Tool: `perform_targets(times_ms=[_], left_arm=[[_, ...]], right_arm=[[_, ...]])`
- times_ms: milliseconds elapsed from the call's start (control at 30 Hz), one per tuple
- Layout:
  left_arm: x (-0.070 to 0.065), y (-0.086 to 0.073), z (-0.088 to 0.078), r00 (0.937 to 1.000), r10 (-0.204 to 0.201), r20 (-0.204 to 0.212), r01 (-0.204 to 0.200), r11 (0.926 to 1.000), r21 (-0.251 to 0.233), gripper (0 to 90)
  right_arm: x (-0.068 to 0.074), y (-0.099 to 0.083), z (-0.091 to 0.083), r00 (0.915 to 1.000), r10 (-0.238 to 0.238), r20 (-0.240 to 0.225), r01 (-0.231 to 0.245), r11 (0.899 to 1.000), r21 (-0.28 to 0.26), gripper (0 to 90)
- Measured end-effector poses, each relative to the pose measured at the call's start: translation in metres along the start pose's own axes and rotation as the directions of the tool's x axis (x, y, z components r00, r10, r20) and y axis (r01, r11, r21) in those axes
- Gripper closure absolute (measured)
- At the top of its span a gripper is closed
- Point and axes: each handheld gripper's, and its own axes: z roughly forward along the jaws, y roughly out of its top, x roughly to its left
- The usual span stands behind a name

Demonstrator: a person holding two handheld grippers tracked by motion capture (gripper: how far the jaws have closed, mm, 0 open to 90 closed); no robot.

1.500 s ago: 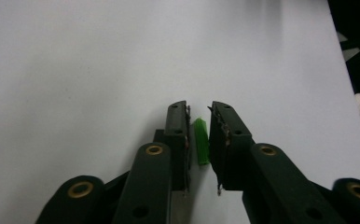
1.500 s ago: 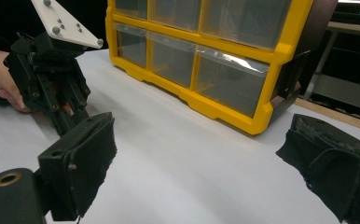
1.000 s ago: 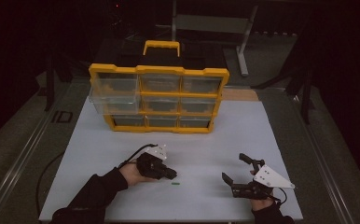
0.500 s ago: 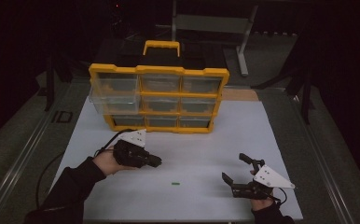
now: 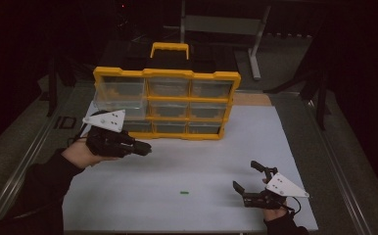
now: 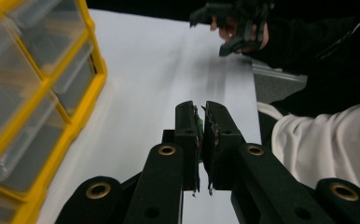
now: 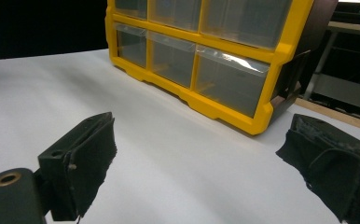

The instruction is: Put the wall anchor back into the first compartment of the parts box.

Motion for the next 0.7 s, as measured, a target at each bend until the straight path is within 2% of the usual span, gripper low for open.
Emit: perform_targets(times_ms=[67, 200, 367, 700], left_arm=[[-0.002, 0.010, -0.014, 0.9999, 0.013, -0.001, -0.013, 0.9998, -0.014, 83.3], [-0.003, 0.018, -0.026, 0.9995, 0.028, -0.014, -0.028, 0.9995, -0.015, 83.2], [-0.004, 0.031, -0.048, 0.9980, 0.049, -0.040, -0.050, 0.9985, -0.024, 83.2], [0.002, 0.054, -0.089, 0.9933, 0.077, -0.086, -0.082, 0.9947, -0.062, 83.2]], right_arm=[[0.000, 0.000, 0.000, 1.0000, 0.002, 0.002, -0.002, 1.000, 0.001, 8.1], [0.000, 0.000, 0.000, 1.0000, 0.002, 0.002, -0.002, 1.000, -0.001, 8.1], [0.000, 0.000, 0.000, 1.0000, -0.002, 0.001, 0.002, 1.000, -0.001, 8.1], [0.001, 0.000, 0.001, 1.0000, -0.002, 0.000, 0.002, 1.000, 0.000, 8.1]])
